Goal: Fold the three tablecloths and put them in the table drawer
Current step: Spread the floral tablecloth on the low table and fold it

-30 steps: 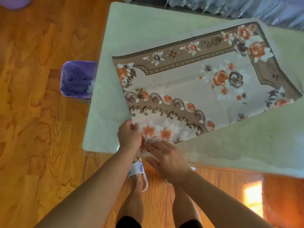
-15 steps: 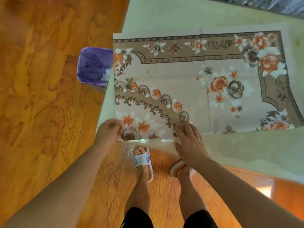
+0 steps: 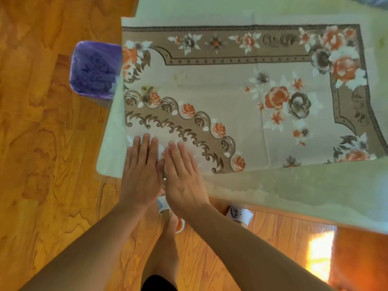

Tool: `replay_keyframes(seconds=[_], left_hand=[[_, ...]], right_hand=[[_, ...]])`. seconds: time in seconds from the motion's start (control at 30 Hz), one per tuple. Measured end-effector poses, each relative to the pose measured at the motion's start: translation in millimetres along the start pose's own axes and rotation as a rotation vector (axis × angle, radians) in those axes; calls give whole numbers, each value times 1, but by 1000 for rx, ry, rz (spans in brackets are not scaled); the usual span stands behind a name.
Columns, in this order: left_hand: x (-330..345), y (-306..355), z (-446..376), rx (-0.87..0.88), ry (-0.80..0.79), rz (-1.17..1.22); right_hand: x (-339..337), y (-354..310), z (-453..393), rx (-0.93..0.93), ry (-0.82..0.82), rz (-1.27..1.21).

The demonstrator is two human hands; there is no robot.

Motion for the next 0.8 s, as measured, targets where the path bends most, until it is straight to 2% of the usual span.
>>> replay_keyframes(seconds=[0.1, 0.27, 0.37, 0.53, 0.63, 0.7, 0.8], left_hand=[[13, -1, -2, -10, 1, -106], [11, -2, -4, -93, 47, -93], [11, -3, -2, -140, 47, -103], [7, 4, -5, -204, 14, -64], [-13, 34, -12, -344, 93, -46], [-28, 95, -33, -267, 184, -39], [-11, 217, -64, 72, 217, -38]], right_hand=[[4, 2, -31, 43, 75, 24], [12, 41, -42, -11, -4, 155], [-9, 99, -19, 10, -14, 207], [-69, 252, 35, 174, -12, 321], [-85, 286, 48, 182, -9, 345], [-86, 283, 43, 161, 9, 329], [-86, 282, 43, 146, 36, 302]])
Point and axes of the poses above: each hand's wrist, its own z-axis away from the middle knuckle, its own x-axis out of the palm, y = z × x, the point moved 9 cm from there along -z, towards the middle knuckle, and after that the axes turned 2 degrees about -y, right-handed, at the moved point
